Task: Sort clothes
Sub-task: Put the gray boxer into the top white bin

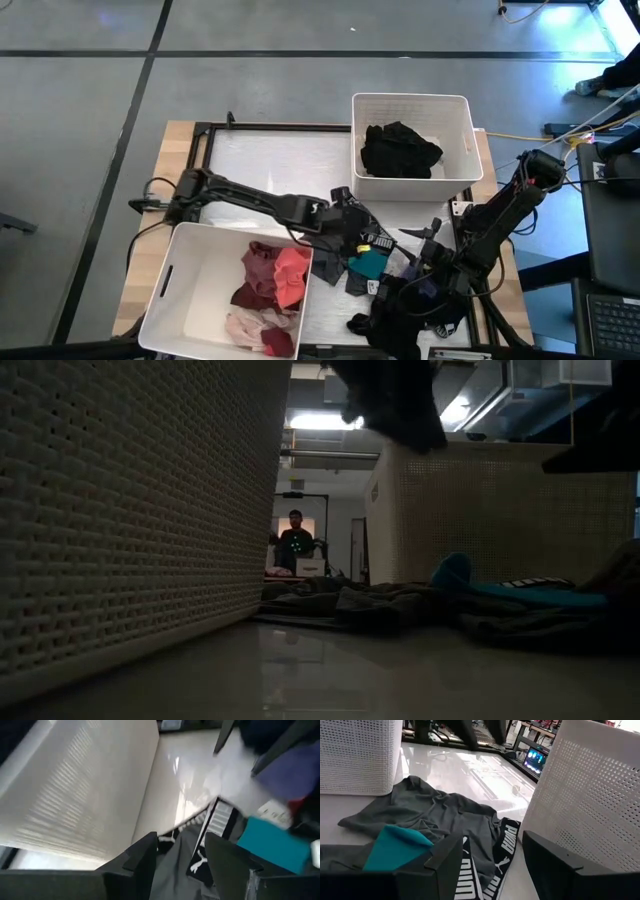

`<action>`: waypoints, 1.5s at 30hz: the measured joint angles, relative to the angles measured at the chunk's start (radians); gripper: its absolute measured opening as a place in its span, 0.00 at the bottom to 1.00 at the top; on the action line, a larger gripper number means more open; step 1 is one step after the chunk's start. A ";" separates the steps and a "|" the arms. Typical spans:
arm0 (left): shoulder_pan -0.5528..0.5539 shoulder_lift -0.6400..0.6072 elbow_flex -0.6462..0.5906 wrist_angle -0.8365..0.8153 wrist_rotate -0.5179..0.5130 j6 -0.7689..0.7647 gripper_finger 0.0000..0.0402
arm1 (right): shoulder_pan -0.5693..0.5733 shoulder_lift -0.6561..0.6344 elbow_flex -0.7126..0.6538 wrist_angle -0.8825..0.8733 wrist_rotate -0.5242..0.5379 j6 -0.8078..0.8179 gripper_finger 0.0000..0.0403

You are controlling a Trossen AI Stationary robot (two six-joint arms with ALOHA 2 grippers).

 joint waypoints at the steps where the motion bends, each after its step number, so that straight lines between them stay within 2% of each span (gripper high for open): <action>1: 0.003 0.017 0.000 -0.004 0.000 -0.010 0.39 | 0.000 0.000 0.000 0.000 -0.002 0.000 0.51; 8: 0.021 0.077 -0.001 -0.016 0.023 -0.069 0.40 | 0.000 0.000 0.000 0.000 0.008 -0.003 0.51; 14: 0.059 0.077 -0.007 -0.066 0.048 -0.170 0.49 | 0.000 0.000 0.000 0.005 0.002 -0.002 0.51; 18: 0.083 0.076 -0.057 -0.075 0.048 -0.265 0.56 | 0.000 0.000 0.000 0.024 -0.032 0.000 0.51; 23: 0.106 0.099 -0.123 -0.078 0.062 -0.359 0.57 | 0.000 0.001 0.000 0.033 -0.037 0.000 0.51; 26: 0.117 0.123 -0.144 -0.046 0.106 -0.367 0.57 | 0.000 0.001 0.000 0.039 -0.036 0.000 0.51; 37: 0.123 0.239 -0.140 0.063 0.111 -0.300 0.56 | 0.000 0.002 0.000 0.041 -0.040 0.000 0.51; 41: 0.129 0.260 -0.139 0.076 0.129 -0.270 0.52 | 0.000 0.002 0.000 0.039 -0.047 0.000 0.51; 45: 0.129 0.262 -0.140 0.082 0.132 -0.255 0.35 | 0.000 0.002 0.000 0.039 -0.056 0.000 0.51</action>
